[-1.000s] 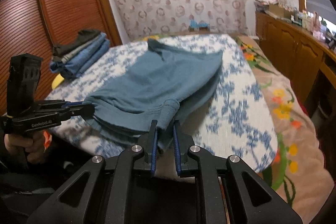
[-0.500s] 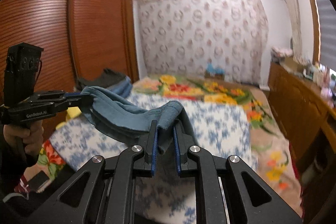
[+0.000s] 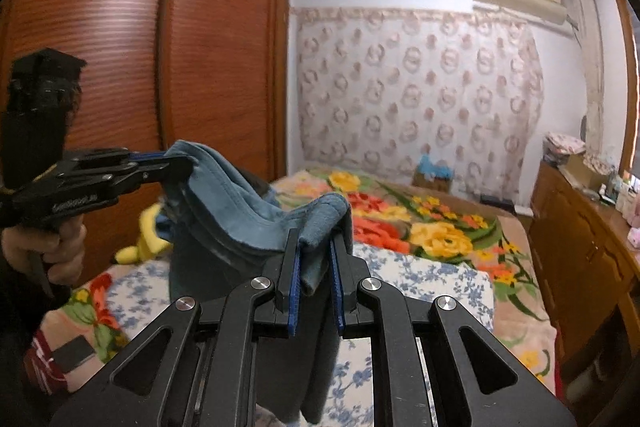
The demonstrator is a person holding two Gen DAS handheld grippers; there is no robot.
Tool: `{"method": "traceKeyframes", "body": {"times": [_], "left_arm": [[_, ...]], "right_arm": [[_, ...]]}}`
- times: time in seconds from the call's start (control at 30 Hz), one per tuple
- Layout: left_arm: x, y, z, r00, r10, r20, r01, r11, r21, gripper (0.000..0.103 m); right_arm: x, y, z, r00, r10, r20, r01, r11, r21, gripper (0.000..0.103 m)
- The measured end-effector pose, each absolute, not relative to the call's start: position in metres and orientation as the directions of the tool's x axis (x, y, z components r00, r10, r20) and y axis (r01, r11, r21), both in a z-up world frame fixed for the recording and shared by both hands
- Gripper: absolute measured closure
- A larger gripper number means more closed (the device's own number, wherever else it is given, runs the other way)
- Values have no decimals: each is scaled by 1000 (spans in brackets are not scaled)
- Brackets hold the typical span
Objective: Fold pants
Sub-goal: 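Lift the teal shorts by the hem with both tools, then lower the held hem back toward the bed with both tools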
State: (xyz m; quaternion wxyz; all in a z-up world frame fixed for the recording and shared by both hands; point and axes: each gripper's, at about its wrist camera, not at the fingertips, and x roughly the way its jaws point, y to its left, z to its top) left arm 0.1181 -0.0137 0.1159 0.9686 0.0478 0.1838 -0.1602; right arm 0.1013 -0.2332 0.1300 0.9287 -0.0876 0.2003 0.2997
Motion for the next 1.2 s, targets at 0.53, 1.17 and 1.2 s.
{"method": "traceKeyframes", "body": {"times": [0.53, 1.17, 1.2], "left_arm": [[165, 6, 65, 883, -188, -430, 230, 972, 48, 98], [62, -7, -88, 725, -227, -651, 201, 973, -115, 97], [60, -4, -89, 724, -226, -652, 198, 973, -117, 97]], "right_arm": [[200, -194, 100, 788, 397, -471, -513, 846, -145, 93], [122, -210, -58, 525, 501, -688, -602, 790, 116, 93], [123, -210, -59, 522, 502, -690, -601, 790, 121, 93]]}}
